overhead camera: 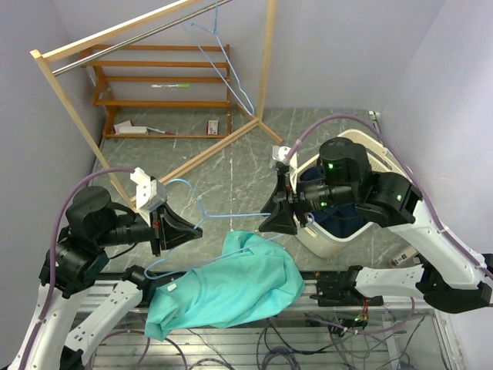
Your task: Remove the t-shirt from the hanger
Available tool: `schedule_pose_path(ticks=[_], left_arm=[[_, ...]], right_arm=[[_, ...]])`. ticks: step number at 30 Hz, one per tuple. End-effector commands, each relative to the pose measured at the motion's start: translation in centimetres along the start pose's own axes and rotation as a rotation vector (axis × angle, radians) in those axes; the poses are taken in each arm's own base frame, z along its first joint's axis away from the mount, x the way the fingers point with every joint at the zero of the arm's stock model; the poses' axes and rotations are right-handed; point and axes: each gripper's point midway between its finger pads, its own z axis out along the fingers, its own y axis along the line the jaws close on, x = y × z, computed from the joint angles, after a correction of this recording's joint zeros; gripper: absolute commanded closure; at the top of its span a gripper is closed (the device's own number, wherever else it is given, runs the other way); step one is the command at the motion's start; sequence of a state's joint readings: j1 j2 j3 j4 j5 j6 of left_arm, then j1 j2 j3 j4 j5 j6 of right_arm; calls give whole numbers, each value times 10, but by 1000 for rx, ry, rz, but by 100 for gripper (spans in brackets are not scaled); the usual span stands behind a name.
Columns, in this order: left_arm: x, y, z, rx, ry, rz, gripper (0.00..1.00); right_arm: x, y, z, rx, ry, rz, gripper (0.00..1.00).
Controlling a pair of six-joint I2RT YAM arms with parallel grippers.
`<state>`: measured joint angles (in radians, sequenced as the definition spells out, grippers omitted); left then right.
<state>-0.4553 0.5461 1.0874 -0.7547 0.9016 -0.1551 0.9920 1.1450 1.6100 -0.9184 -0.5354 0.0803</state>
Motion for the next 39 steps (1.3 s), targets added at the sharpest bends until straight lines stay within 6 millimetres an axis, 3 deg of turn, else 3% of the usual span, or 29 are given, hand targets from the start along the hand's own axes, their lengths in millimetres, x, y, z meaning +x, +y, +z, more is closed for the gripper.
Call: schedule_pose_path(ticks=[1,3,4,5,8,11,13,16,19,23,26,30,33,39], left_arm=[[-22,-15,-6,28,-70,50,93],[-24,-14,-7,16,-77,51,93],[-24,-13,-8,0,-81,52,93],[-25,-8,-9,-37,-87,51,90],[-31,17,-22,-246,-134,44,69],[-41,49,-54,-538,-254,18,57],[-40,65,-77,-690,-341,-2,54],[-34,73,-102,-809,-458,-15,49],[-22,78,-118,-873,-553,-64,50],[-6,84,-133,-925,-664,-116,51],[12,102,-135,-1005,-663,-220,55],[15,103,-141,-1029,-674,-238,57],[19,106,-141,-1043,-678,-263,57],[19,104,-132,-998,-653,-259,57]], right_arm=[[15,1,5,-26,43,16,68],[17,0,5,-25,47,21,94],[15,-4,4,5,42,24,100],[13,-10,1,50,31,29,100],[0,-38,-18,274,-29,59,100],[-9,-63,-42,479,-79,97,100],[-15,-74,-50,557,-106,109,100],[-27,-87,-53,634,-149,118,100],[-49,-98,-46,659,-225,107,100],[-95,-115,-35,698,-377,82,100],[-134,-125,-25,703,-500,64,100],[-176,-140,-4,711,-596,43,100],[-202,-151,7,725,-652,25,100],[-232,-178,38,742,-683,15,100]])
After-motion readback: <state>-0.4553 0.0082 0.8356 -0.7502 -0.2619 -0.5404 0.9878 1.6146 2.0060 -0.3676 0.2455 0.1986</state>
